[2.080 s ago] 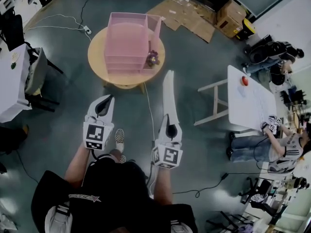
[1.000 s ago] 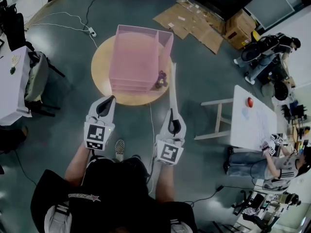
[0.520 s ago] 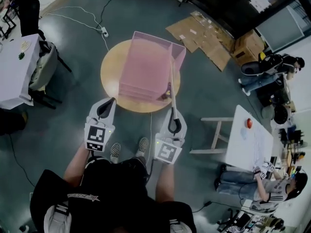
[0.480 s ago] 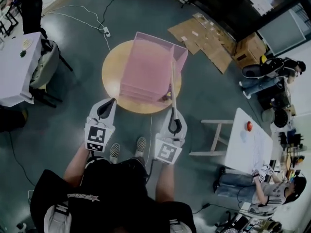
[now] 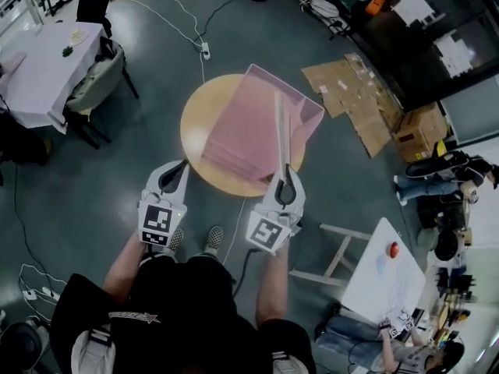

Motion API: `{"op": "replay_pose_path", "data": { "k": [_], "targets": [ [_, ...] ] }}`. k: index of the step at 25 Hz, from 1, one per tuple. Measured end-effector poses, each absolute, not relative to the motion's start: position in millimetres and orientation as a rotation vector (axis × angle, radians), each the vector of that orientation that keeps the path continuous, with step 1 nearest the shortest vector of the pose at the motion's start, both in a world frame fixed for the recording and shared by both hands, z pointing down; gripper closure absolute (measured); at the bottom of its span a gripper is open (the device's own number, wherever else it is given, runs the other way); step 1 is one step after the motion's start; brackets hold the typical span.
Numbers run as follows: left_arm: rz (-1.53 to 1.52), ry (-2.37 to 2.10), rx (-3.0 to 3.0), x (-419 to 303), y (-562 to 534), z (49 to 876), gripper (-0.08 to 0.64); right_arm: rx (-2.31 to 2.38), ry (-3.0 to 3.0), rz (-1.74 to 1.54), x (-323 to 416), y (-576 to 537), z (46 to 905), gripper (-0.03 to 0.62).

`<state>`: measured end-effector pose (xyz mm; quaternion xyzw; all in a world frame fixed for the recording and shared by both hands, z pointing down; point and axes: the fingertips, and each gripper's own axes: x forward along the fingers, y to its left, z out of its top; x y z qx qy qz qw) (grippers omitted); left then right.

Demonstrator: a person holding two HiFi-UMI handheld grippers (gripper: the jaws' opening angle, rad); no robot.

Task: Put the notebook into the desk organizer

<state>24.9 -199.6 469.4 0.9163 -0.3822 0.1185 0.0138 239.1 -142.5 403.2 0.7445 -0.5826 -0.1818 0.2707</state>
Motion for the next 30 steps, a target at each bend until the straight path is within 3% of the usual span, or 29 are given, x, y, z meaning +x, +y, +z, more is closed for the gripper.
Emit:
{"op": "replay_pose_path", "data": {
  "k": [12,30],
  "targets": [
    [0.373,-1.343,2.742,20,-204,483,0.551,1.686,-1.381,-0.689,254,-242,418,0.578],
    [0.414,-1.438,2.643,10,-223,507,0.551,1.360,-1.223,-0.612,273,-328,504,0.574]
  ]
}}
